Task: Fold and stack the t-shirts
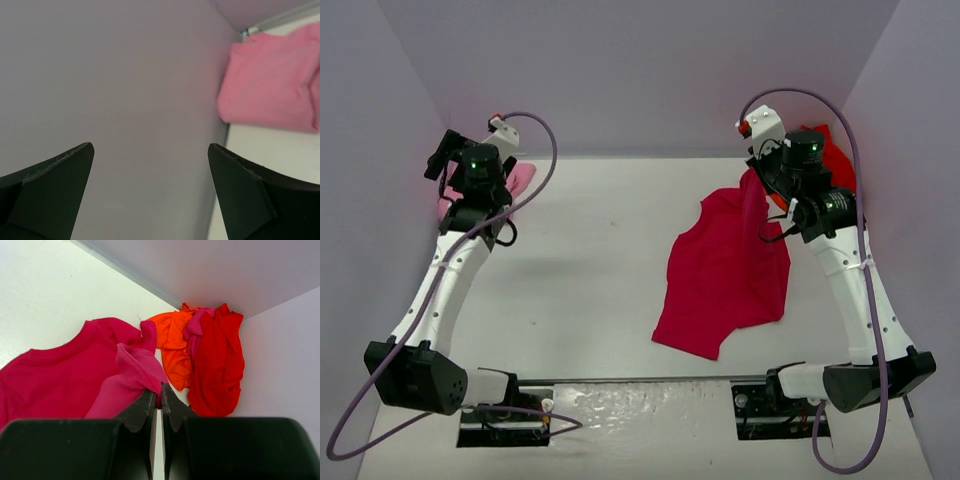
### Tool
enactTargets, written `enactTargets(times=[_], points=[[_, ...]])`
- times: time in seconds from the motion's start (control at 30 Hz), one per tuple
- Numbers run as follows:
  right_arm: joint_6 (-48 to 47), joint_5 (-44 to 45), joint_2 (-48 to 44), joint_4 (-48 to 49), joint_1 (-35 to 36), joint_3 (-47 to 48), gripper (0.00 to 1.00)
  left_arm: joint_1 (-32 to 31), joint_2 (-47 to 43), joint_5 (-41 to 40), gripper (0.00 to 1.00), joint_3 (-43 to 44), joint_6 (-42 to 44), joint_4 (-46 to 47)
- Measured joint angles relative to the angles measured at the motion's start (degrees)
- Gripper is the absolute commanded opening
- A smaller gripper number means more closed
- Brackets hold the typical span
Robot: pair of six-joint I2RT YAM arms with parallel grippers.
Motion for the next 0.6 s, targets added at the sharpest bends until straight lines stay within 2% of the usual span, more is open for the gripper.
enactTargets(times=[0.07,0.13,0.23,0.33,0.37,0.4,0.43,0.47,0.5,0.6], points=[[0.0,0.0,-0.5,0.0,0.0,-0.1,0.02,-0.1,0.1,4.1,0.97,5.1,-7.8,-11.6],[0.0,0.0,-0.8,0.1,0.0,-0.2,0.02,0.1,0.1,8.0,0.97,12.0,-14.9,-19.0],[0.0,0.0,-0.9,0.2,0.0,-0.8,0.02,0.1,-0.6,12.8,0.97,18.4,-25.4,-23.5],[0.0,0.0,-0.9,0.1,0.0,-1.7,0.02,0.1,0.1,16.4,0.94,20.1,-32.0,-25.6],[0.0,0.0,-0.9,0.1,0.0,-1.9,0.02,0.1,0.5,17.1,0.64,20.1,-33.4,-25.7],[0.0,0.0,-0.9,0.1,-0.1,-2.0,0.02,0.1,1.3,17.7,0.38,19.7,-34.4,-25.5],[0.0,0.0,-0.9,0.1,-0.2,-2.2,0.02,0.1,2.3,18.5,0.17,19.2,-35.3,-25.4],[0.0,0.0,-0.9,0.1,-0.3,-2.2,0.02,0.1,3.4,19.6,0.16,18.5,-36.2,-25.4],[0.0,0.0,-0.9,0.1,-0.3,-2.2,0.02,-0.1,4.6,20.2,0.19,17.6,-37.1,-25.3],[0.0,0.0,-0.9,0.2,-0.3,-2.4,0.02,-0.7,7.9,23.2,0.42,15.7,-39.6,-25.6]])
